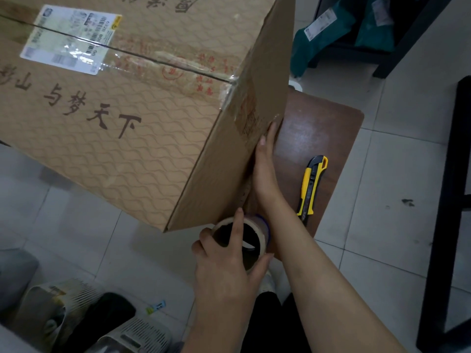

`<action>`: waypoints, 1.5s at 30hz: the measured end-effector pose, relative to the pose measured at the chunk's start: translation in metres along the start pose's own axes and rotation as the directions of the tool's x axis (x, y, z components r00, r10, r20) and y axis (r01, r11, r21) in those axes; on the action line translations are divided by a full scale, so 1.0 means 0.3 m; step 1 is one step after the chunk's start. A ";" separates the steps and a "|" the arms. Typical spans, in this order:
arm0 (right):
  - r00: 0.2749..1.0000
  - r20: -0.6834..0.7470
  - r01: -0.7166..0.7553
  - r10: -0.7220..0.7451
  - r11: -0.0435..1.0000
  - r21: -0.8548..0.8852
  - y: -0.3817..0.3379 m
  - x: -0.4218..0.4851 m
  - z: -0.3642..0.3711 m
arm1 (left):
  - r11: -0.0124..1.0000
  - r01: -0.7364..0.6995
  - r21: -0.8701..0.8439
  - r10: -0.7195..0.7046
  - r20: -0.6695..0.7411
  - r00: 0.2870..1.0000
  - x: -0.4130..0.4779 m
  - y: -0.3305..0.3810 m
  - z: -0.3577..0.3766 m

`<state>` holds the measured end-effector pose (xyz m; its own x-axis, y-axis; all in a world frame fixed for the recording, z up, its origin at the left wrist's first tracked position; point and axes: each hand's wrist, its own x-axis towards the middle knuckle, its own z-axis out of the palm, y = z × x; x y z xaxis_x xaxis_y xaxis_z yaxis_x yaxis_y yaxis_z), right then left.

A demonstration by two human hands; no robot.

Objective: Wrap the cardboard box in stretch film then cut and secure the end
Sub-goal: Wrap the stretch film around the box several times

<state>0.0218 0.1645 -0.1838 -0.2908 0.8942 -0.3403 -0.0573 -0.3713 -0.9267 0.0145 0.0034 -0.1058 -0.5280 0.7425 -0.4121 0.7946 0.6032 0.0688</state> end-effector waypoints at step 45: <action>0.880 -0.421 -0.126 0.217 0.964 0.235 0.050 -0.070 -0.171 | 0.998 -0.046 0.051 0.047 -0.015 0.999 0.007 -0.001 -0.010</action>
<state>0.0761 0.1529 -0.1986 0.1340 0.8120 -0.5681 -0.2428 -0.5289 -0.8132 0.0122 0.0056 -0.1040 -0.4947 0.7742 -0.3949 0.8323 0.5528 0.0412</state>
